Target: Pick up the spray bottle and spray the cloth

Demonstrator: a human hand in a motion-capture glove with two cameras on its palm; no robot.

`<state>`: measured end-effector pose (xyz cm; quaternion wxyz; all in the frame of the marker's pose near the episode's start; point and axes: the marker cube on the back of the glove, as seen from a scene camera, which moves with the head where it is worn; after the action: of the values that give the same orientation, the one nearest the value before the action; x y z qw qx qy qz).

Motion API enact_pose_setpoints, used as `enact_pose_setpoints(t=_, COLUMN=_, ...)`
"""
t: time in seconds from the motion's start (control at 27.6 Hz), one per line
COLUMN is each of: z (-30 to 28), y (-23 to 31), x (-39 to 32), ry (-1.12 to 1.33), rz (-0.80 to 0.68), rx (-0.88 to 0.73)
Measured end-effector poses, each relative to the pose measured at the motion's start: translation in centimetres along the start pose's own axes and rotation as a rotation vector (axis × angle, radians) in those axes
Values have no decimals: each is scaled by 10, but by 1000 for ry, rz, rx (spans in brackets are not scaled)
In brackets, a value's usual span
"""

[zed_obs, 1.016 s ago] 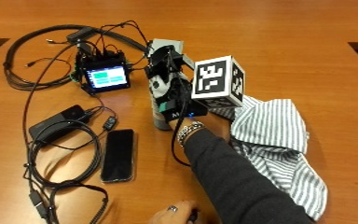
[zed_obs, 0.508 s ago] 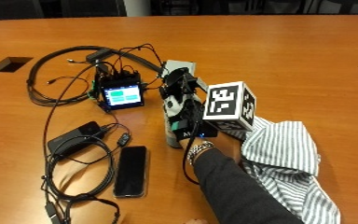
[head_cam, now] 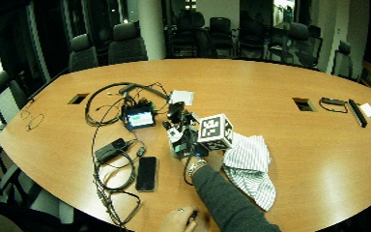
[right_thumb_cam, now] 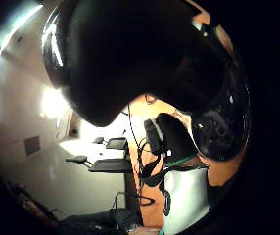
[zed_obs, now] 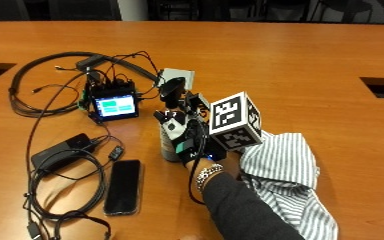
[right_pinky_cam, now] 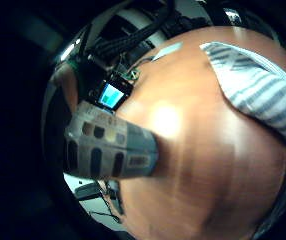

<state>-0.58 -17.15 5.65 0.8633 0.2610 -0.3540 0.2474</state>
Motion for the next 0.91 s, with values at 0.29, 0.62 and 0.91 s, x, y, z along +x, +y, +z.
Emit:
enact_pose_setpoints(t=0.29, z=-18, y=-13, x=-26, ry=218, rz=-98, rx=-120)
enact_pose_setpoints(t=0.62, z=-88, y=-8, x=-61, ry=599, rz=-342, rx=-246)
enact_pose_setpoints(t=0.91, z=-140, y=53, x=-43, ry=920, rz=-360, rx=-406)
